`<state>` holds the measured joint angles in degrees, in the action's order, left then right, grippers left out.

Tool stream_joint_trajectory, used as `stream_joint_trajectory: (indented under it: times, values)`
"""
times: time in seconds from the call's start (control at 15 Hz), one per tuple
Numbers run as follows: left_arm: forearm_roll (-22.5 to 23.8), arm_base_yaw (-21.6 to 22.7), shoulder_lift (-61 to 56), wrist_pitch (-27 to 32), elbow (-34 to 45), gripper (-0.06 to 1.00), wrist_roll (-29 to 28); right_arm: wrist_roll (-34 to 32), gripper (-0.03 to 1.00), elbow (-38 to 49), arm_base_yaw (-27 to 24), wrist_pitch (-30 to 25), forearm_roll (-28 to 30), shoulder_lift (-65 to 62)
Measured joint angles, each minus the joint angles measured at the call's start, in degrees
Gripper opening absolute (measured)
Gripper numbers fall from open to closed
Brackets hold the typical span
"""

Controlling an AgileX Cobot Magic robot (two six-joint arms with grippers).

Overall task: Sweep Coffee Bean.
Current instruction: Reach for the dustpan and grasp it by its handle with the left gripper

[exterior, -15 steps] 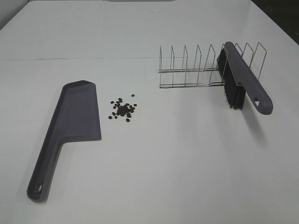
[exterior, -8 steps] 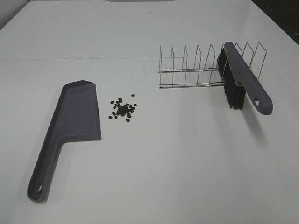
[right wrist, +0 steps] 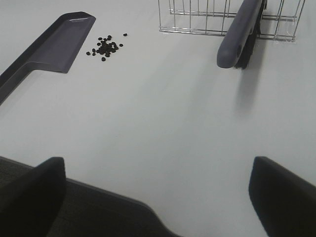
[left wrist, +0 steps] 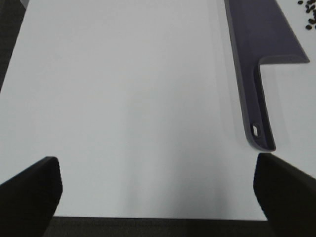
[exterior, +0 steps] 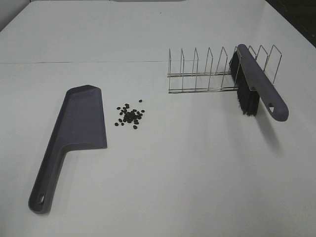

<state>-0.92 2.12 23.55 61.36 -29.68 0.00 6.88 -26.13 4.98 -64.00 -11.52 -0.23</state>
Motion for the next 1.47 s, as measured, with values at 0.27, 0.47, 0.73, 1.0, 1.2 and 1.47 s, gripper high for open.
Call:
stream_joint_trajectory:
  times: [0.27, 0.47, 0.73, 1.0, 1.2, 1.47]
  values:
    - [0.0, 0.0, 11.46, -0.23, -0.06, 0.98, 0.0, 0.0, 0.93, 0.0, 0.0, 0.0, 0.0, 0.0]
    - [-0.17, 0.0, 18.11, -1.32, -0.92, 0.98, -2.18, 0.0, 0.93, 0.0, 0.0, 0.0, 0.0, 0.0]
    - [-5.04, 0.0, 25.73, -10.08, -1.72, 0.98, -4.13, 0.0, 0.93, 0.0, 0.0, 0.0, 0.0, 0.0]
    - [-8.25, 0.0, 33.63, -12.49, -4.01, 0.98, -4.13, 0.0, 0.93, 0.0, 0.0, 0.0, 0.0, 0.0]
    - [-9.34, 0.0, 40.74, -13.81, -7.79, 0.98, -3.61, 0.0, 0.93, 0.0, 0.0, 0.0, 0.0, 0.0]
    - [-13.46, 0.0, 53.92, -13.87, -13.24, 0.98, -1.78, 0.0, 0.93, 0.0, 0.0, 0.0, 0.0, 0.0]
